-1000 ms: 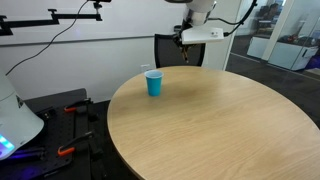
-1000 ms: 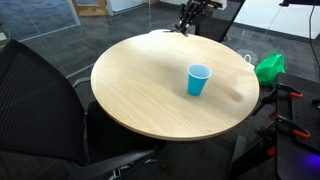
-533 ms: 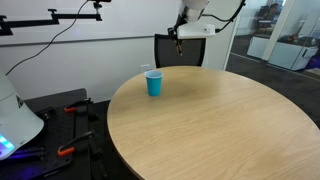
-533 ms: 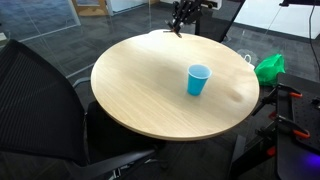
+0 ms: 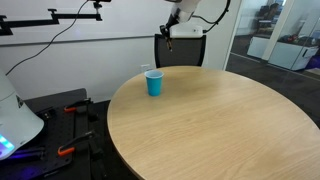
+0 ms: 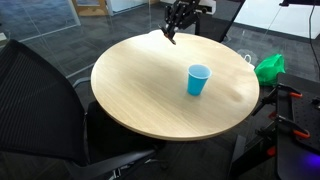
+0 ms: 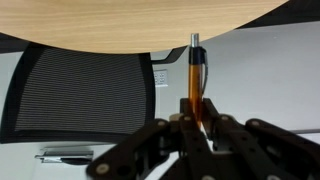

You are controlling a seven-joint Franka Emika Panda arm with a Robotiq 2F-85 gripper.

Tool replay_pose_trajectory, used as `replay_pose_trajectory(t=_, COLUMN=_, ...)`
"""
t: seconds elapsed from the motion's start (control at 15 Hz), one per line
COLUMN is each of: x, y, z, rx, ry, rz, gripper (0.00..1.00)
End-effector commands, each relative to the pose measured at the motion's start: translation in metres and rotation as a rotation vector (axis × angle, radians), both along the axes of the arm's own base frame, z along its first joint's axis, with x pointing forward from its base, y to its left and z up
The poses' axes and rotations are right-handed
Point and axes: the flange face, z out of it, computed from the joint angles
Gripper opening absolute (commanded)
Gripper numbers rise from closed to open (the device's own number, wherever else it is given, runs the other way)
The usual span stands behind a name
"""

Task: Put the pen in the cup

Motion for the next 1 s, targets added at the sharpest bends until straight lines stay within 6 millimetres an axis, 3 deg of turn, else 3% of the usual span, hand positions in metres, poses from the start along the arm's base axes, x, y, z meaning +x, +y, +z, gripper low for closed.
replay_pose_trajectory(t=0.0, x=0.0, y=0.001, z=-0.001, rx=0.002, ry=0.005, rz=0.005, gripper=0.15)
replay_pose_trajectory(t=0.13, x=0.0, y=0.001, z=-0.002, rx=0.002, ry=0.008, rz=0.007, gripper=0.15)
replay_pose_trajectory(t=0.2, x=0.005, y=0.002, z=-0.002, rx=0.044, ry=-0.002, rz=0.033, gripper=0.04)
replay_pose_trajectory(t=0.47, x=0.009, y=-0.007, z=0.0, rx=0.189, ry=-0.05, rz=0.08, gripper=0.04)
replay_pose_trajectory(t=0.93, x=-0.001, y=-0.046, z=-0.001, rx=0.406, ry=-0.104, rz=0.198, gripper=0.04)
